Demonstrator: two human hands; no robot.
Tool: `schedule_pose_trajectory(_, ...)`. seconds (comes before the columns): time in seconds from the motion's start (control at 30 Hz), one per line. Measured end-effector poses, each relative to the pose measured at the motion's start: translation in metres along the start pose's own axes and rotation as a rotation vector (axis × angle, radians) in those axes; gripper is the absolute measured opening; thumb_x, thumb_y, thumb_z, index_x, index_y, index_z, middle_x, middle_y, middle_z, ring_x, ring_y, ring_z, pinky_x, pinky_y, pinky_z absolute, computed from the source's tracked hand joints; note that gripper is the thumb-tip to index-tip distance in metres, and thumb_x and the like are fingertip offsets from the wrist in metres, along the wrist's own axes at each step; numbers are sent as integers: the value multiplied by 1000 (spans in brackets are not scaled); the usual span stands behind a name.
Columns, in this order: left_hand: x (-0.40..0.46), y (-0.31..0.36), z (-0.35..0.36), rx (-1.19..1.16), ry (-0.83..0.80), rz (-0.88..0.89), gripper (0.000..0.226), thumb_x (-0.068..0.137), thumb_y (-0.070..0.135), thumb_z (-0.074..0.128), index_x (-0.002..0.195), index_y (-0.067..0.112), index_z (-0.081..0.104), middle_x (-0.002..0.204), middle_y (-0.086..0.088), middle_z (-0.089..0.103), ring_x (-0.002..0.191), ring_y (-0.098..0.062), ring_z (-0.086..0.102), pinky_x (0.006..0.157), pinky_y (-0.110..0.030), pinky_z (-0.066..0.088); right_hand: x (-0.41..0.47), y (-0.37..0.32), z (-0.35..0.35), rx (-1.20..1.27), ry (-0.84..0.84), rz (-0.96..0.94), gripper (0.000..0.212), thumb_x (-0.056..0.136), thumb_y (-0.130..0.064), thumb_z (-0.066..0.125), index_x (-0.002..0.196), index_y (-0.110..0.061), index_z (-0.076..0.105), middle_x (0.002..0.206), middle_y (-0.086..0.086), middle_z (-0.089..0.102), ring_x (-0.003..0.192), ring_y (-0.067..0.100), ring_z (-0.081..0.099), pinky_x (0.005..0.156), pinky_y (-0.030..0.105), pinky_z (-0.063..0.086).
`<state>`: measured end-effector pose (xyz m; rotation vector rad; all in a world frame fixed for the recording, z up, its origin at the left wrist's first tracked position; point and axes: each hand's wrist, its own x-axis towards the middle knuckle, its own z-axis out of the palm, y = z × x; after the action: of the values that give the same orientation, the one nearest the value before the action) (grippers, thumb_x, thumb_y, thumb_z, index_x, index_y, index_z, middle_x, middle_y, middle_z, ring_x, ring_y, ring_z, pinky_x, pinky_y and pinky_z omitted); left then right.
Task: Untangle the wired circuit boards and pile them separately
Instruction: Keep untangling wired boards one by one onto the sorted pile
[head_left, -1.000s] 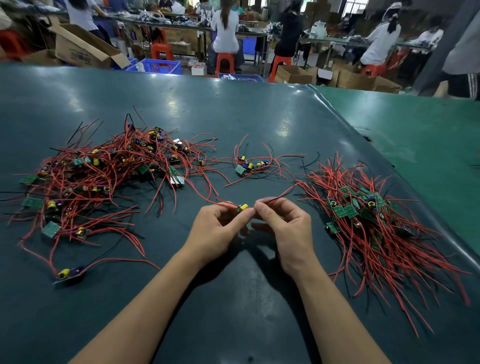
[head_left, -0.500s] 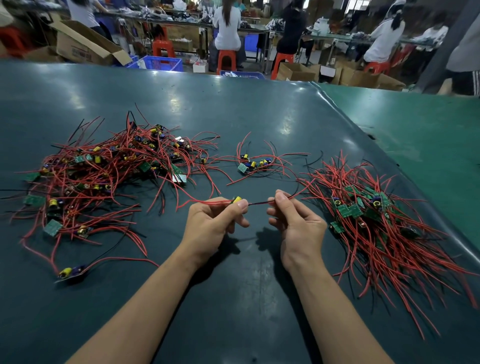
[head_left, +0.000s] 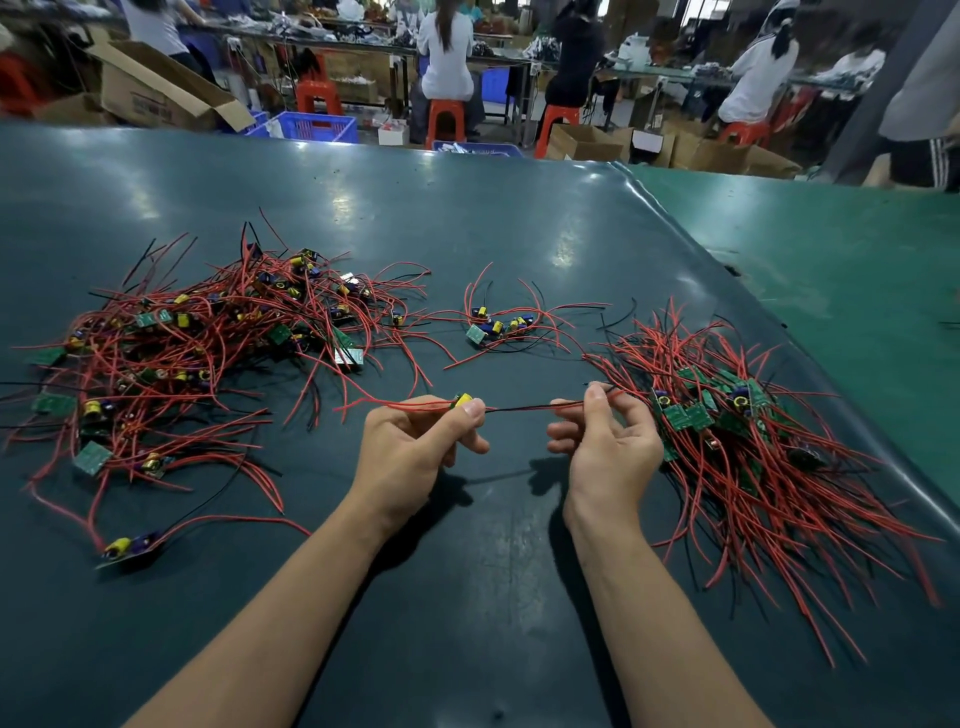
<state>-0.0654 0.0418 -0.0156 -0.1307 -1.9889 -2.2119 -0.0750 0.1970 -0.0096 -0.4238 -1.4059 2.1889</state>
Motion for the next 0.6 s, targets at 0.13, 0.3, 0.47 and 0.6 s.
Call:
schedule_pose_trajectory(0.13, 1, 1, 0, -21, 31, 18, 31, 81, 33, 73, 71, 4, 73, 64, -12, 71, 45, -10, 43, 47, -15, 37, 2, -3, -2, 48, -2, 57, 23, 104, -22, 46, 89, -7, 56, 62, 7, 70, 40, 15, 59, 36, 21, 46)
schedule_pose_trajectory(0.3, 1, 0, 3, -23, 83, 60, 27, 80, 35, 71, 73, 9, 72, 59, -10, 60, 48, -14, 38, 46, -20, 31, -10, -5, 3, -100, -368, 253, 35, 91, -39, 61, 93, -4, 65, 61, 9, 67, 38, 14, 54, 35, 19, 42)
schedule_pose_trajectory(0.47, -4, 3, 7, 138, -113, 131, 17, 75, 28, 73, 77, 11, 72, 65, 10, 66, 61, -4, 57, 60, -19, 43, -20, -2, 6, -199, -517, 202, 21, 94, -23, 64, 77, -10, 68, 53, 2, 58, 38, 11, 49, 35, 18, 38)
schedule_pose_trajectory(0.6, -6, 6, 7, 139, -122, 156, 17, 79, 26, 73, 74, 10, 71, 69, -2, 68, 64, -15, 62, 63, -28, 49, -18, -1, 6, -180, -496, 225, 24, 100, -16, 53, 83, -9, 69, 52, -2, 55, 37, 8, 44, 33, 16, 32)
